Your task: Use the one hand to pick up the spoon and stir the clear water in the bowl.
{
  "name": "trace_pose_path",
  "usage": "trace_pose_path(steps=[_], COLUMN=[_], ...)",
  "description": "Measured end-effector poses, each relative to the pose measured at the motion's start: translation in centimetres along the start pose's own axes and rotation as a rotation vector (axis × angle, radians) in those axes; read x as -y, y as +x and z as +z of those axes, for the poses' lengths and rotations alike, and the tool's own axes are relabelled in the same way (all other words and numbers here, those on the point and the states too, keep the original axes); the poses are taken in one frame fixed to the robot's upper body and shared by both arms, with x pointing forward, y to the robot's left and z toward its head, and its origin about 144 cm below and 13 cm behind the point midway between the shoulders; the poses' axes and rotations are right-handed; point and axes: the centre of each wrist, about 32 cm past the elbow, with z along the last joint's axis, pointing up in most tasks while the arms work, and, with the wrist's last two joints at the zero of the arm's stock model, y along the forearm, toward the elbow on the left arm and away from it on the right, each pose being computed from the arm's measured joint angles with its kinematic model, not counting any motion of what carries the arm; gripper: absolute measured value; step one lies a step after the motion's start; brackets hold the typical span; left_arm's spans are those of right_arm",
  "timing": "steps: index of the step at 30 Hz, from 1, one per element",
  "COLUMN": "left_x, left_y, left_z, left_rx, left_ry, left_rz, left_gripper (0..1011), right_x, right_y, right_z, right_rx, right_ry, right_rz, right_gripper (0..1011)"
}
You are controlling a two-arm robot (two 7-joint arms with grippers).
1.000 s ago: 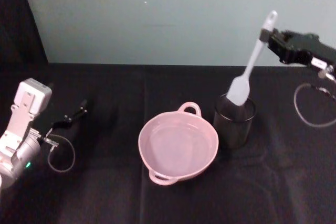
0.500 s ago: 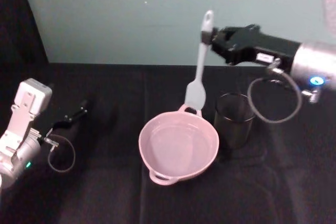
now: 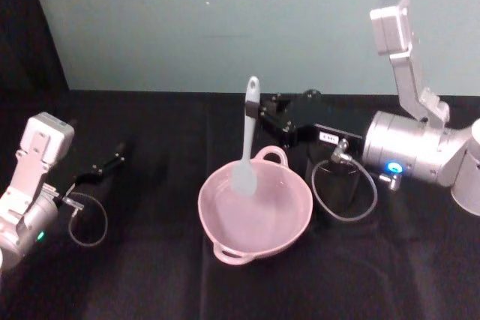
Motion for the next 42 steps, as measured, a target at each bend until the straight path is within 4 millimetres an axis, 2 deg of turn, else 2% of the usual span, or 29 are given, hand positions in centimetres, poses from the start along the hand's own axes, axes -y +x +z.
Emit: trace_pose_path(steps=[10,21,31,42], left_x=[0.0,0.0,0.0,0.0], left_y=[0.0,0.0,0.0,0.0], left_z=[0.0,0.0,0.0,0.0], left_rx=[0.000,0.000,0.000,0.000], left_ry=[0.000,0.000,0.000,0.000], left_rz=[0.000,0.000,0.000,0.000], left_gripper=[1005,1005,1005,1005], right_x=[1.4,2.8,2.1,0.2], right_y=[-0.9,-1.1,-1.4,-2.0], right_z=[-3.2,-5.5,-6.7,-7.5], right_rx=[0.075,0.124,0.099,0.058], right_ry=[0.037,0.049,0.042,0.059], right_rz=[-0.016,-0.046,-0.017,0.037], right_gripper=[124,124,124,124])
